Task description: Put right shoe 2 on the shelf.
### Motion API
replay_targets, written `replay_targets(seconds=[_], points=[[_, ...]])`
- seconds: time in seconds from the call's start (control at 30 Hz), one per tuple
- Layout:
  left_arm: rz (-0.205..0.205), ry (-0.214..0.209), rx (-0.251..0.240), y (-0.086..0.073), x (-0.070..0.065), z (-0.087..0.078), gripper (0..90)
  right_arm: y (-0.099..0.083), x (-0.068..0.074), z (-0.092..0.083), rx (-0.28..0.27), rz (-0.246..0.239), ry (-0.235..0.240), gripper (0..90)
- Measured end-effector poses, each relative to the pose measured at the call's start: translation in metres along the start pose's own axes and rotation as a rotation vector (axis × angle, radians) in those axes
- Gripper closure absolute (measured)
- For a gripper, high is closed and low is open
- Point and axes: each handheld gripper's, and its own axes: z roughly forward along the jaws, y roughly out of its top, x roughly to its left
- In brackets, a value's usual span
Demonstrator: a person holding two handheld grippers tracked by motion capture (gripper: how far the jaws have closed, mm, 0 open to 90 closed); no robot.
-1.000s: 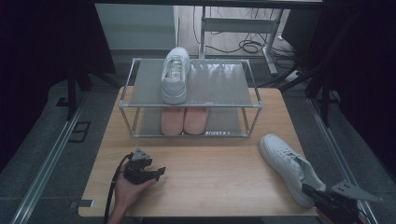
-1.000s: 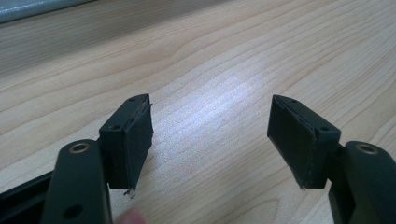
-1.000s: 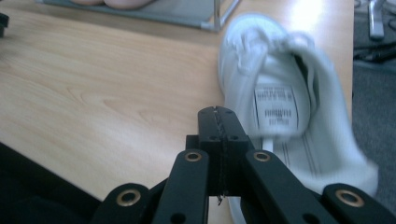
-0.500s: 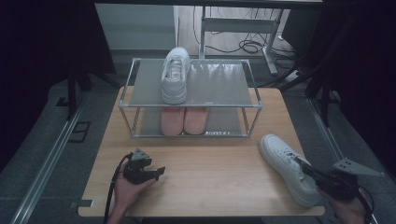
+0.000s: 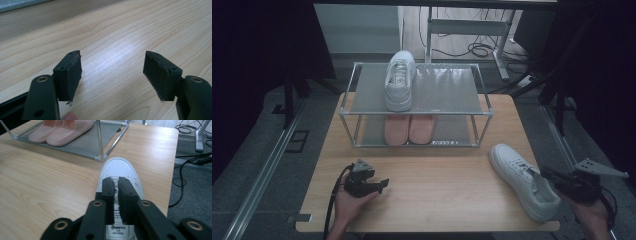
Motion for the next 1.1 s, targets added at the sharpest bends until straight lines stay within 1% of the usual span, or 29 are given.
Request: replay_targets(seconds=[0.07,0.1,0.23,0.37,0.43,0.63,0.83,0.9,1.0,1.1], points=[[-0.001,-0.001,-0.001,0.000,-0.001,0.000,31.4,0.000,-0.003,0.001,0.008,0.000,-0.004,73.5],[-0.001,-0.002,-0.001,0.000,-0.001,0.000,31.4,-0.001,-0.005,0.002,0.022,0.002,-0.003,69.0],[0.002,-0.002,0.001,0.000,-0.001,0.000,31.4,-0.004,-0.011,0.005,0.056,0.001,-0.023,62.0],[0.001,0.000,-0.001,0.000,0.000,0.000,31.4,-0.007,-0.017,0.006,0.063,0.019,-0.046,58.5],[0.001,0.000,-0.001,0.000,0.000,0.000,31.4,-0.010,-0.020,0.008,0.073,0.025,-0.046,57.7],[0.003,-0.001,0.003,0.000,-0.001,0.000,31.4,-0.019,-0.025,0.021,0.133,0.029,-0.045,56.7],[0.004,0.000,0.007,0.000,-0.002,0.001,31.4,-0.024,-0.026,0.037,0.180,0.017,-0.051,56.7],[0.002,-0.001,0.005,0.000,-0.002,0.001,31.4,-0.025,-0.027,0.043,0.197,0.013,-0.055,57.3],[0.009,0.001,0.004,0.000,-0.001,0.001,31.4,-0.025,-0.028,0.051,0.217,0.011,-0.078,62.2],[0.009,0.002,0.005,0.000,-0.001,0.001,31.4,-0.025,-0.029,0.054,0.223,0.020,-0.080,63.4]])
